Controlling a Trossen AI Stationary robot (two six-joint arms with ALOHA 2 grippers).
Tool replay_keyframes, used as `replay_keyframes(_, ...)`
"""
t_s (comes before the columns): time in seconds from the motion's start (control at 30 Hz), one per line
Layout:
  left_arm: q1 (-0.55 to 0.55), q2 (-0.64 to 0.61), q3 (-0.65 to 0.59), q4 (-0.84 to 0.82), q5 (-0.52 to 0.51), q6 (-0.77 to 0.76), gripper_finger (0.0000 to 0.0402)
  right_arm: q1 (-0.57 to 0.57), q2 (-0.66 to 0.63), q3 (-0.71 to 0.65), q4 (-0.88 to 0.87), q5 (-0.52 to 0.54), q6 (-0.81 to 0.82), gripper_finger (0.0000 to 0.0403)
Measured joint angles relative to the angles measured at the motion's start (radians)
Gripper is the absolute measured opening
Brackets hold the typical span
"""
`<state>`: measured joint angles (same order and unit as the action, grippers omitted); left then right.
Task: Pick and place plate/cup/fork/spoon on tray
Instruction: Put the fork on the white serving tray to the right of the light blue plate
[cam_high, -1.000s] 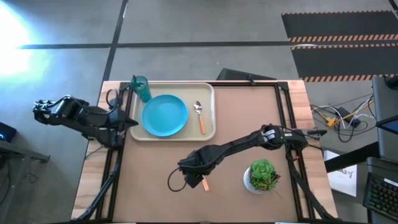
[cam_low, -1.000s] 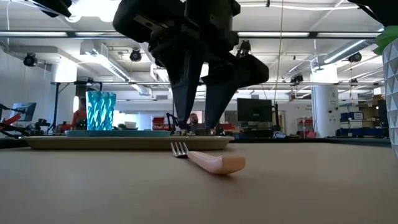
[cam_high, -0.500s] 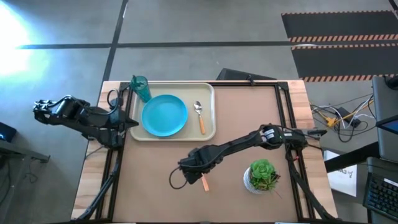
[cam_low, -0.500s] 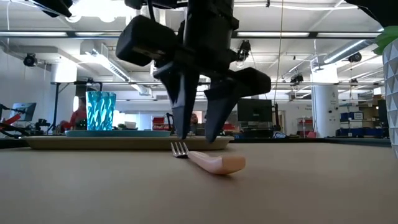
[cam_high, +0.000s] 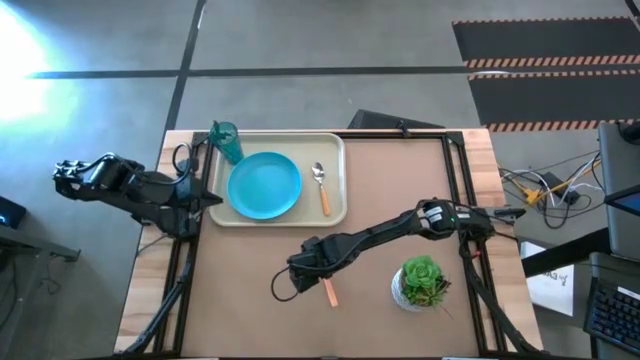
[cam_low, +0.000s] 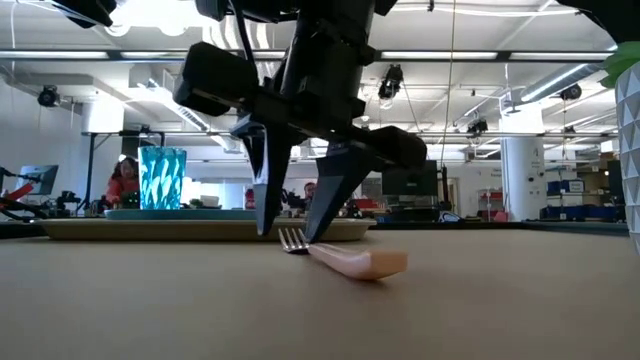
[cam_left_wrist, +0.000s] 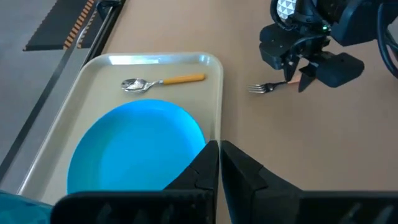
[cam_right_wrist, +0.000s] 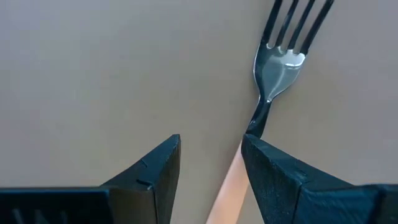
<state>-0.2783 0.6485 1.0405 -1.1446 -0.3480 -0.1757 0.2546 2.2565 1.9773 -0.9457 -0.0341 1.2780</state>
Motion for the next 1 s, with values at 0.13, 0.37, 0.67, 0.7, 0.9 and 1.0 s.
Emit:
replay_keyframes(0.13, 0.0, -0.003, 0.0, 0.0, 0.001, 0.0, 0.0, -0.004, 0.001, 0.022, -0.027, -0.003, -0.022, 0.0167)
replay_keyframes(0.37, 0.0, -0.003, 0.0, 0.0, 0.001, 0.0, 0.0, -0.005, 0.001, 0.051, -0.071, -0.026, -0.033, 0.0167)
replay_keyframes(0.67, 0.0, -0.003, 0.0, 0.0, 0.001, 0.0, 0.0, -0.007, 0.004, 0.052, -0.1, -0.037, -0.048, 0.0167)
replay_keyframes(0.7, 0.0, -0.003, 0.0, 0.0, 0.001, 0.0, 0.0, -0.007, 0.004, 0.048, -0.1, -0.037, -0.049, 0.0167)
replay_keyframes(0.9, 0.0, -0.003, 0.0, 0.001, 0.002, 0.0, 0.0, -0.011, 0.004, 0.014, -0.096, -0.037, -0.06, 0.0167)
replay_keyframes(1.0, 0.0, -0.003, 0.0, 0.002, 0.003, 0.0, 0.0, -0.013, 0.005, -0.007, -0.091, -0.035, -0.06, 0.0166)
